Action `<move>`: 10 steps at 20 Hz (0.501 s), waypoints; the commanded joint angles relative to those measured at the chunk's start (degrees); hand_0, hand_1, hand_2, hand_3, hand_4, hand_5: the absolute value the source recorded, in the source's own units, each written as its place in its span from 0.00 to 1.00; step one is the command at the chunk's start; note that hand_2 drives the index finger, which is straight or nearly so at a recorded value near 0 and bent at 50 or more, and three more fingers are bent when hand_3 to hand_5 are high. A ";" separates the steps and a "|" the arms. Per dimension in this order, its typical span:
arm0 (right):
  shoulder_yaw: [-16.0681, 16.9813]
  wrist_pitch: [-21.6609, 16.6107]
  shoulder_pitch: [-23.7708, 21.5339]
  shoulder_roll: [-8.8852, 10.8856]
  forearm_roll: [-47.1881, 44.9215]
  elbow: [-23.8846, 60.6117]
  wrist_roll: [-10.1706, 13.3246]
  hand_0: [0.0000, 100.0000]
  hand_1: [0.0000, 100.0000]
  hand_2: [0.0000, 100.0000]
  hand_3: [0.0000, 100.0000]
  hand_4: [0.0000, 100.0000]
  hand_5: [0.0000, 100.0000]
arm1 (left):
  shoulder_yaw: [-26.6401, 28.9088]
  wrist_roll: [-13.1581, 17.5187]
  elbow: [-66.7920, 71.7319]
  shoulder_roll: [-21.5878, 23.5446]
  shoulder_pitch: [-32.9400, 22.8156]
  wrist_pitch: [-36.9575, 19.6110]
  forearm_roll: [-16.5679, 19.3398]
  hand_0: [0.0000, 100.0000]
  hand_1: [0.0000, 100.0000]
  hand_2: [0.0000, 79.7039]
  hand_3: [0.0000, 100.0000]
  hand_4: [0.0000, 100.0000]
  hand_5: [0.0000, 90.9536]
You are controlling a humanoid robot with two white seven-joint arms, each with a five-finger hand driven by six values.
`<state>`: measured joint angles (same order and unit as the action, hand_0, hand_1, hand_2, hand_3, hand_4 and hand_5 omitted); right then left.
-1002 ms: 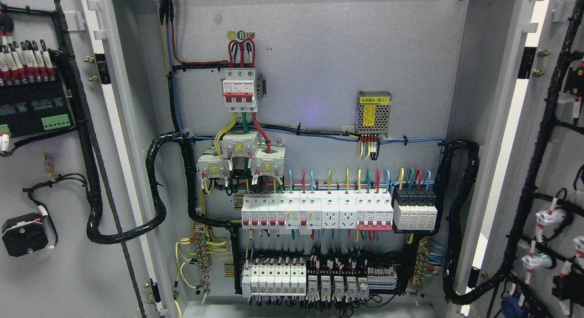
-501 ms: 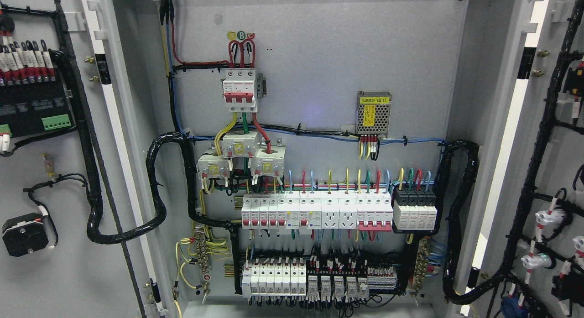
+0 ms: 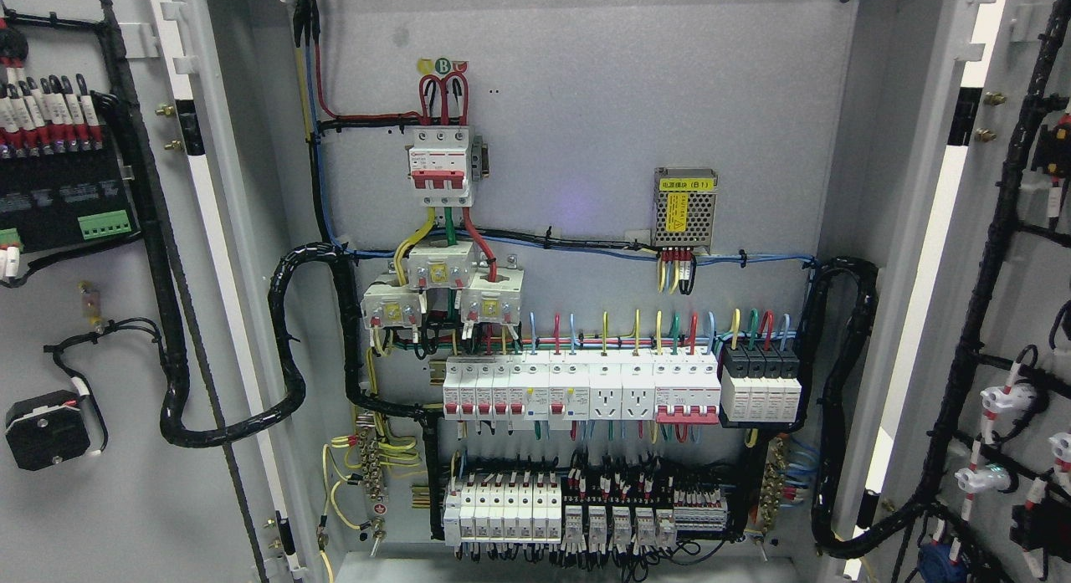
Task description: Open door with both hands
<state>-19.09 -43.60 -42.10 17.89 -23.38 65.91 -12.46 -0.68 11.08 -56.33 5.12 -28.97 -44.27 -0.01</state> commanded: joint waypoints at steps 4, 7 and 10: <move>-0.77 0.62 9.83 -8.39 3.08 -41.01 0.07 0.38 0.00 0.00 0.00 0.00 0.00 | -1.16 0.17 40.91 -1.60 7.33 -14.36 1.41 0.00 0.00 0.00 0.00 0.00 0.00; -0.68 2.81 15.19 -10.59 3.08 -50.33 0.07 0.38 0.00 0.00 0.00 0.00 0.00 | -1.42 0.17 51.47 -2.47 12.61 -8.05 1.41 0.00 0.00 0.00 0.00 0.00 0.00; -0.68 8.86 19.85 -12.00 3.08 -56.49 0.07 0.38 0.00 0.00 0.00 0.00 0.00 | -1.25 0.43 54.48 -3.53 15.60 1.87 1.24 0.00 0.00 0.00 0.00 0.00 0.00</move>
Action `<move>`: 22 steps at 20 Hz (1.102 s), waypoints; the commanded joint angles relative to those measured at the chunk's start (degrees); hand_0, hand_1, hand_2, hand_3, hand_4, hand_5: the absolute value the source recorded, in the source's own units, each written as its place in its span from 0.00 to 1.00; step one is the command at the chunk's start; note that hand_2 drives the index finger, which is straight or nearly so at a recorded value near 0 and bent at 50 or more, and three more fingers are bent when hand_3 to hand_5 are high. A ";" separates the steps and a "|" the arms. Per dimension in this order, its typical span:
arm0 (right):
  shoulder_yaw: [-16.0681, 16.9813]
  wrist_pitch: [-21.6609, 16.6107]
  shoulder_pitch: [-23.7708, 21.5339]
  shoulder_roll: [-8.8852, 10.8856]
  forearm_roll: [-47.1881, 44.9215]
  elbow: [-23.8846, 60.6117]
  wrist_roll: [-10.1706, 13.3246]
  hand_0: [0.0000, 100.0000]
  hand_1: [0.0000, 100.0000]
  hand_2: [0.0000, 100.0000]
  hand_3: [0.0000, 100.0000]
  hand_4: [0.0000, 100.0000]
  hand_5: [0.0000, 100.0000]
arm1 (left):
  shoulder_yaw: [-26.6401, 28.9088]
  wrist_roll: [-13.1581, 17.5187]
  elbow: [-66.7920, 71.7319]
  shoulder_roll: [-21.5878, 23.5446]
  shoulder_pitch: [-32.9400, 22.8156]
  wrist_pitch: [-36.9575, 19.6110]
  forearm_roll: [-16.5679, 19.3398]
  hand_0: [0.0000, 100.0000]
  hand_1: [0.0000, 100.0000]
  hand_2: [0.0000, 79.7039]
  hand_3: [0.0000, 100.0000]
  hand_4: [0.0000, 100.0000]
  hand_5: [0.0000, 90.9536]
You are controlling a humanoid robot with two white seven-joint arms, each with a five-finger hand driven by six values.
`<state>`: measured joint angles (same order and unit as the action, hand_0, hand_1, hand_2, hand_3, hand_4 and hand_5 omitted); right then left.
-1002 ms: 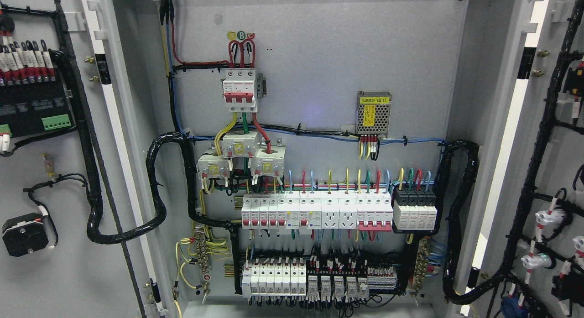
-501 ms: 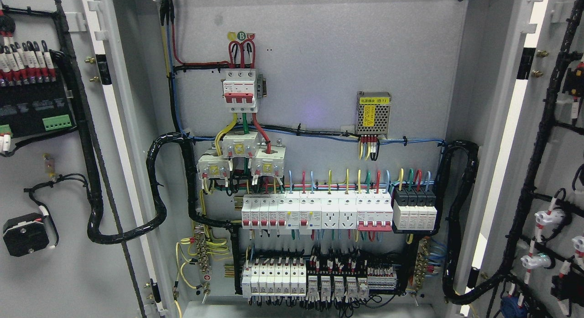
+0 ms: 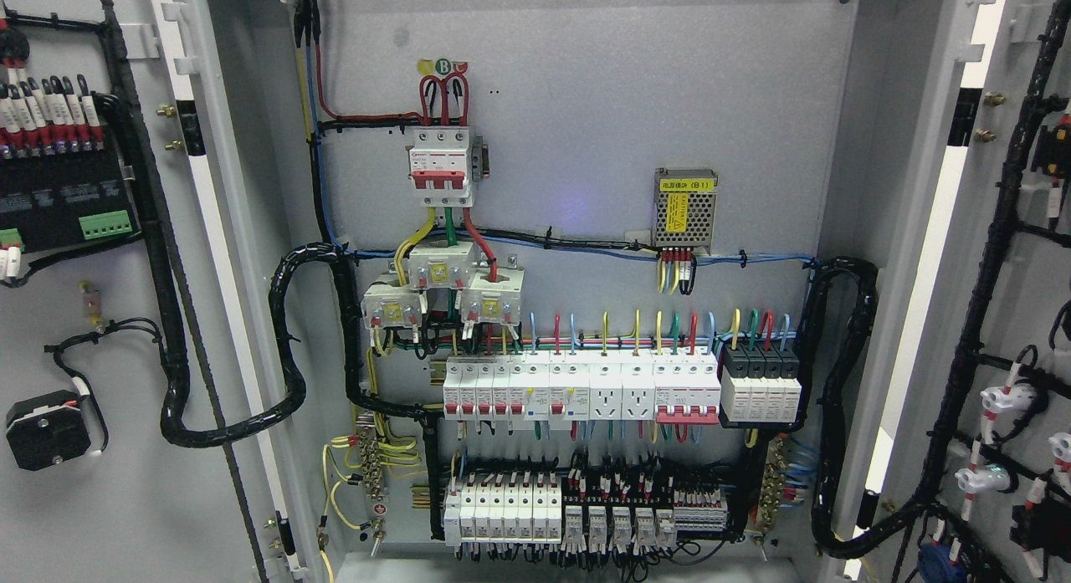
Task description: Open door with both hands
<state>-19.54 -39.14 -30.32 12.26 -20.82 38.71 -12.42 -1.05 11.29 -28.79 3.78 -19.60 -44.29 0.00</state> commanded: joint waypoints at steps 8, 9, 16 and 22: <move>-0.41 23.40 17.03 -9.44 0.69 -33.95 0.64 0.38 0.00 0.00 0.00 0.00 0.00 | 2.00 0.31 30.71 -5.45 13.61 31.88 0.62 0.00 0.00 0.00 0.00 0.00 0.00; -0.24 24.89 18.52 -9.71 1.39 -35.18 0.64 0.38 0.00 0.00 0.00 0.00 0.00 | 2.45 0.23 30.81 -5.53 14.14 33.03 0.70 0.00 0.00 0.00 0.00 0.00 0.00; 0.20 33.15 23.90 -12.16 4.73 -38.09 3.09 0.38 0.00 0.00 0.00 0.00 0.00 | 2.37 0.14 30.54 -5.62 16.25 43.49 0.53 0.00 0.00 0.00 0.00 0.00 0.00; 1.88 36.67 25.13 -12.61 4.91 -39.41 8.46 0.38 0.00 0.00 0.00 0.00 0.00 | 2.10 -0.21 30.02 -5.80 16.61 43.67 0.53 0.00 0.00 0.00 0.00 0.00 0.00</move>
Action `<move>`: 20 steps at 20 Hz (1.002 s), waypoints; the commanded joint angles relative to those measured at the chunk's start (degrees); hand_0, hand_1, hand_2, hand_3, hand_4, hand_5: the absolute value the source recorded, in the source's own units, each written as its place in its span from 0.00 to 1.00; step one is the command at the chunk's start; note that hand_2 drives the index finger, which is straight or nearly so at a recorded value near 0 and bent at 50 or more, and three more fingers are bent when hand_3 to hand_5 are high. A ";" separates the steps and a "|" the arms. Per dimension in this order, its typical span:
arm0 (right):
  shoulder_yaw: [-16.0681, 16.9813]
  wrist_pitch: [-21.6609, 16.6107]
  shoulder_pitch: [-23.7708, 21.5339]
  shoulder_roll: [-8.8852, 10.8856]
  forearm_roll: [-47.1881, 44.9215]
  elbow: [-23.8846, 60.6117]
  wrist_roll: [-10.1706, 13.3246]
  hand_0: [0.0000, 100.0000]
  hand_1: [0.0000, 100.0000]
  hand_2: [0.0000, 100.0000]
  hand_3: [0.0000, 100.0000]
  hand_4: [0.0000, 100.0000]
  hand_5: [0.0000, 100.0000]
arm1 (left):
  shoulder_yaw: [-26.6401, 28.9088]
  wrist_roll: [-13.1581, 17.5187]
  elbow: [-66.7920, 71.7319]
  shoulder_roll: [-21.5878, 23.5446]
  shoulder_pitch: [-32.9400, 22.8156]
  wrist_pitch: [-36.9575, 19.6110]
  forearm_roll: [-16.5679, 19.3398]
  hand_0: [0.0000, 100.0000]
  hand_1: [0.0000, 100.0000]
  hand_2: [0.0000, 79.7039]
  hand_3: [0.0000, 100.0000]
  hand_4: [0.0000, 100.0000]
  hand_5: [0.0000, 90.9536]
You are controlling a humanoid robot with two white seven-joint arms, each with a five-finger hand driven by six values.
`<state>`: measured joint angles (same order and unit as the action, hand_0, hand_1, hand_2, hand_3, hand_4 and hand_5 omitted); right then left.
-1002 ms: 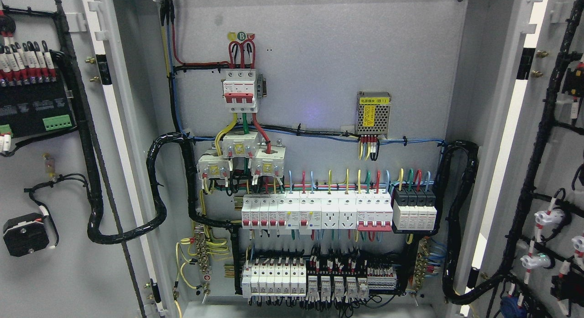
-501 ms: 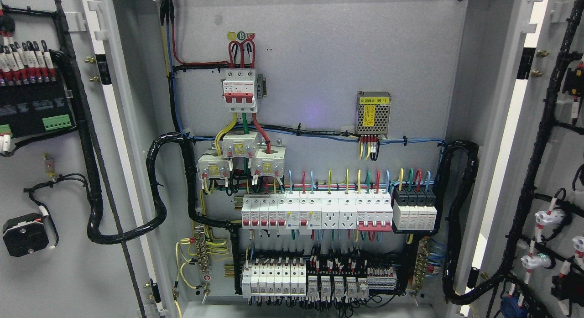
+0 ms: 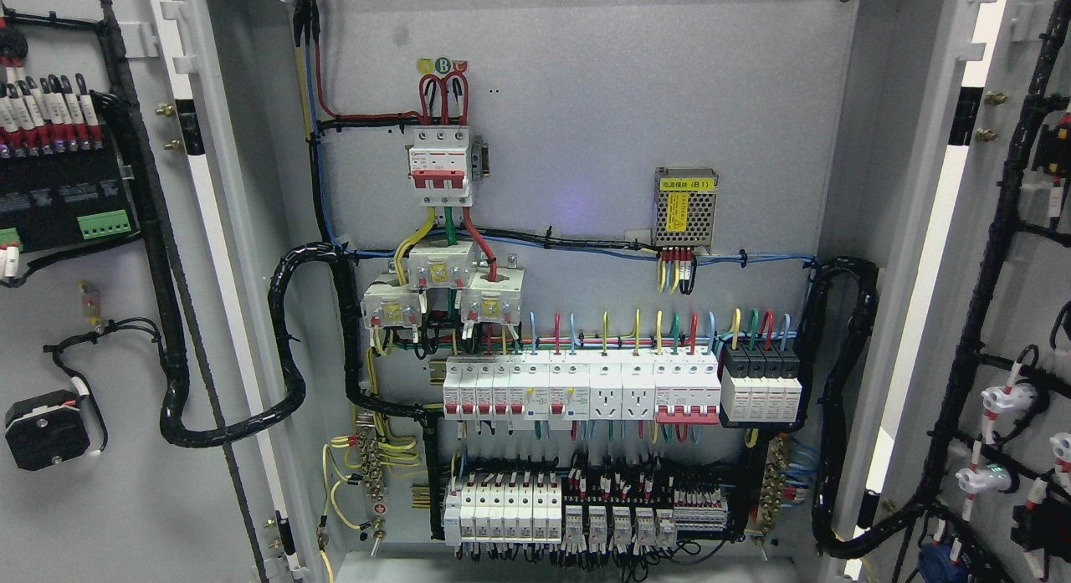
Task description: Open door with both hands
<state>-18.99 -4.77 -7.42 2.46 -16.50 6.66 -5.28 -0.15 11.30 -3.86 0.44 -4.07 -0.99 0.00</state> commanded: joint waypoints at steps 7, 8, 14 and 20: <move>1.06 3.72 2.41 -5.62 2.96 -7.45 1.41 0.38 0.00 0.00 0.00 0.00 0.00 | 0.85 -1.11 4.92 -2.64 1.09 -0.50 0.44 0.00 0.00 0.00 0.00 0.00 0.00; 1.06 3.72 2.32 -5.88 2.96 -7.45 1.41 0.38 0.00 0.00 0.00 0.00 0.00 | 0.85 -1.11 4.92 -2.64 1.09 -0.59 0.36 0.00 0.00 0.00 0.00 0.00 0.00; 0.89 5.56 2.23 -5.98 3.14 -7.89 1.50 0.38 0.00 0.00 0.00 0.00 0.00 | 0.94 -0.93 4.65 -2.73 0.91 -3.14 -2.63 0.00 0.00 0.00 0.00 0.00 0.00; 1.15 5.56 2.23 -5.98 5.51 -7.54 1.50 0.38 0.00 0.00 0.00 0.00 0.00 | 1.64 -0.84 3.60 -2.73 0.91 -3.31 -6.23 0.00 0.00 0.00 0.00 0.00 0.00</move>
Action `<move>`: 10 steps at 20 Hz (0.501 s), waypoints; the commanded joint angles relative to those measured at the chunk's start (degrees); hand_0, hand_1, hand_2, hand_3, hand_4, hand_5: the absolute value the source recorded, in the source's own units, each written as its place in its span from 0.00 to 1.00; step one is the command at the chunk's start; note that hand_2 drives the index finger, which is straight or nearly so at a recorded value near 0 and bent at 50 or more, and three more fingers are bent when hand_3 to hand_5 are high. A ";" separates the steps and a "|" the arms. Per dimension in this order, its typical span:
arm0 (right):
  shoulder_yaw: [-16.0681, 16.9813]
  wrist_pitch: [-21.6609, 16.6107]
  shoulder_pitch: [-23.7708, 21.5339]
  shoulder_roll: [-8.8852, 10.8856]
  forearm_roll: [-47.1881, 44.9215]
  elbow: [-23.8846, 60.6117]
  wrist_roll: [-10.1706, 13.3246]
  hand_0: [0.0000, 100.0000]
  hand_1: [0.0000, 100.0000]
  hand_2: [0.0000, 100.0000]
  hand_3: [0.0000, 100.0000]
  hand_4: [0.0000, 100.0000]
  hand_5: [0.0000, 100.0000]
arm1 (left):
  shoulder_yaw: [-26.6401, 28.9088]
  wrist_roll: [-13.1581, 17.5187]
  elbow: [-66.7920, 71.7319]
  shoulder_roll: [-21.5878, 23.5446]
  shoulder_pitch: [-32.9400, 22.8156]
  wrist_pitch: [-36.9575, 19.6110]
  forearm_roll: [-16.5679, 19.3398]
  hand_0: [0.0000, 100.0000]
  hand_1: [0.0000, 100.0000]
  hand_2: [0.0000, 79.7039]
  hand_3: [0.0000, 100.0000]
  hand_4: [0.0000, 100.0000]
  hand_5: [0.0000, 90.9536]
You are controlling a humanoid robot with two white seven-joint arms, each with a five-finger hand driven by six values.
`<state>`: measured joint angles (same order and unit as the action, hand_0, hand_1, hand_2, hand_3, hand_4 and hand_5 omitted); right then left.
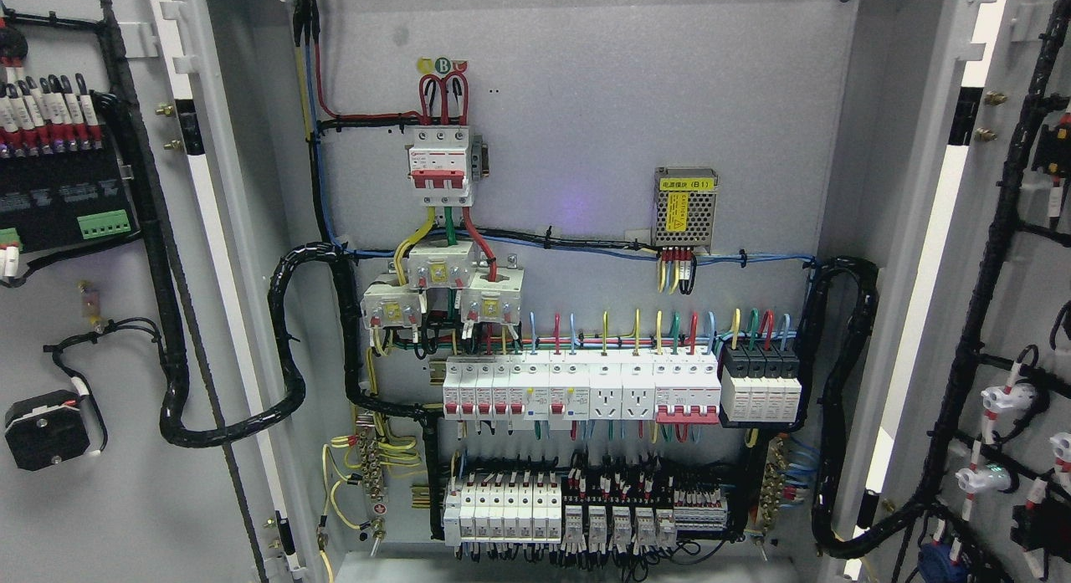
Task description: Open door with both hands
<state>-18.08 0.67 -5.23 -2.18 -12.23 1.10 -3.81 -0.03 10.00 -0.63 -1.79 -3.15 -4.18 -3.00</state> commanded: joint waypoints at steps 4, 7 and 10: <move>0.15 0.12 0.04 -1.25 1.42 -1.80 -0.06 0.38 0.00 0.00 0.00 0.00 0.00 | 1.43 0.73 0.19 -0.40 0.07 -0.13 -3.51 0.00 0.00 0.00 0.00 0.00 0.00; 0.24 0.03 0.04 -1.16 1.42 -1.71 -0.15 0.38 0.00 0.00 0.00 0.00 0.00 | 1.43 0.81 0.19 -0.40 0.07 -0.04 -3.51 0.00 0.00 0.00 0.00 0.00 0.00; 0.24 -0.06 0.48 -0.98 1.42 -1.80 -0.23 0.38 0.00 0.00 0.00 0.00 0.00 | 1.43 0.81 0.19 -0.40 0.07 -0.04 -3.51 0.00 0.00 0.00 0.00 0.00 0.00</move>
<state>-17.96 0.76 -5.07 -2.88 -11.05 0.43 -3.61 -0.01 10.74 -0.26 -2.03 -3.11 -4.27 -5.93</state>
